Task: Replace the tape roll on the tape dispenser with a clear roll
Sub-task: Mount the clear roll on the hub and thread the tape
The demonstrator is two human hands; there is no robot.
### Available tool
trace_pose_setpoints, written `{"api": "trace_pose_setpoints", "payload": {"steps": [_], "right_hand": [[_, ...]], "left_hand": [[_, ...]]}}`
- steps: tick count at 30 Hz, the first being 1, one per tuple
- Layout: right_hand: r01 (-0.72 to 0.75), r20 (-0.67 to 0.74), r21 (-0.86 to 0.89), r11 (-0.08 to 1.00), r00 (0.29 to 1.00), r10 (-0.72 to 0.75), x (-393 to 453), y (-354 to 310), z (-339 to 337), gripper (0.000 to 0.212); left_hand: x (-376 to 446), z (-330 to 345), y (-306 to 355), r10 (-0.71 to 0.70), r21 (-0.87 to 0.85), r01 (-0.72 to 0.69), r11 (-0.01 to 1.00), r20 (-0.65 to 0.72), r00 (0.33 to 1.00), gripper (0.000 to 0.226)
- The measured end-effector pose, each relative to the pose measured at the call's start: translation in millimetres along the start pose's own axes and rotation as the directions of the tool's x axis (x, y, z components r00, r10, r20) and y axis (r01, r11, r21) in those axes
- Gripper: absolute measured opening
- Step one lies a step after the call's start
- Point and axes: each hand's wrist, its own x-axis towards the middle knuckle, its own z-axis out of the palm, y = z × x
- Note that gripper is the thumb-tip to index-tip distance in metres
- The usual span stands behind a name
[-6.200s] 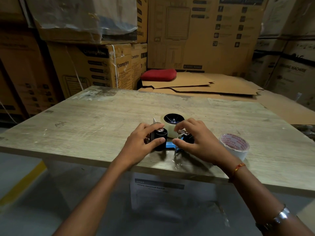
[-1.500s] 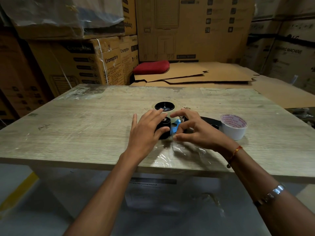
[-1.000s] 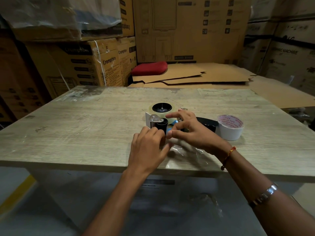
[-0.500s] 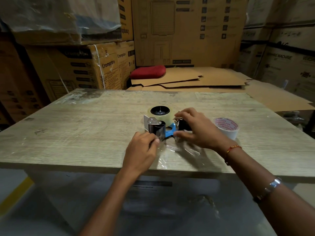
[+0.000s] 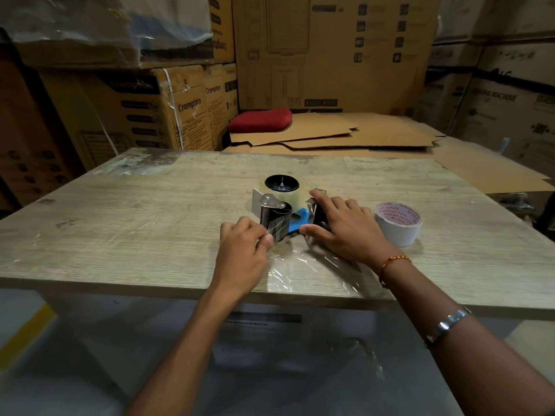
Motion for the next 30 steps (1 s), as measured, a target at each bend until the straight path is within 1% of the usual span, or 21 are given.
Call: {"api": "trace_pose_setpoints", "payload": {"steps": [2,9,13,15,18,23,30], "right_hand": [[-0.014,0.003,0.035,0.999,1.0,0.014,-0.6,0.7,0.5,0.085],[-0.01,0.039,-0.004,1.0,0.999,0.01,3.7,-4.4,-6.2,0.091],[-0.003,0.032,-0.024,1.0,0.999,0.004,5.5,-6.3,-7.5,0.087],[0.006,0.034,-0.031,1.0,0.999,-0.005,6.7,-7.3,-9.0,0.085],[0.006,0.037,-0.032,0.999,0.999,-0.004,6.7,-8.6,-9.3,0.083],[0.007,0.04,-0.043,0.999,0.999,-0.005,8.3,-9.8,-9.7,0.082],[0.011,0.05,-0.023,1.0,0.999,-0.01,9.1,-9.5,-10.3,0.081]], "left_hand": [[-1.3,-0.5,0.7,0.017,0.002,-0.017,1.0,0.003,1.0,0.017],[-5.7,-6.8,-3.2,0.048,0.01,-0.049,0.999,0.04,0.998,0.019],[-11.3,-20.7,-12.7,0.044,0.01,-0.045,0.999,0.086,0.995,0.023],[-9.9,-26.7,-18.0,0.018,0.001,-0.018,1.0,0.104,0.994,0.023],[2.2,-31.2,-23.5,-0.065,-0.031,0.068,0.997,0.093,0.994,0.022],[24.7,-27.6,-27.6,-0.155,0.008,0.154,0.988,0.08,0.985,0.022],[34.9,-22.3,-27.7,-0.219,0.011,0.219,0.976,0.091,0.971,0.017]]}}
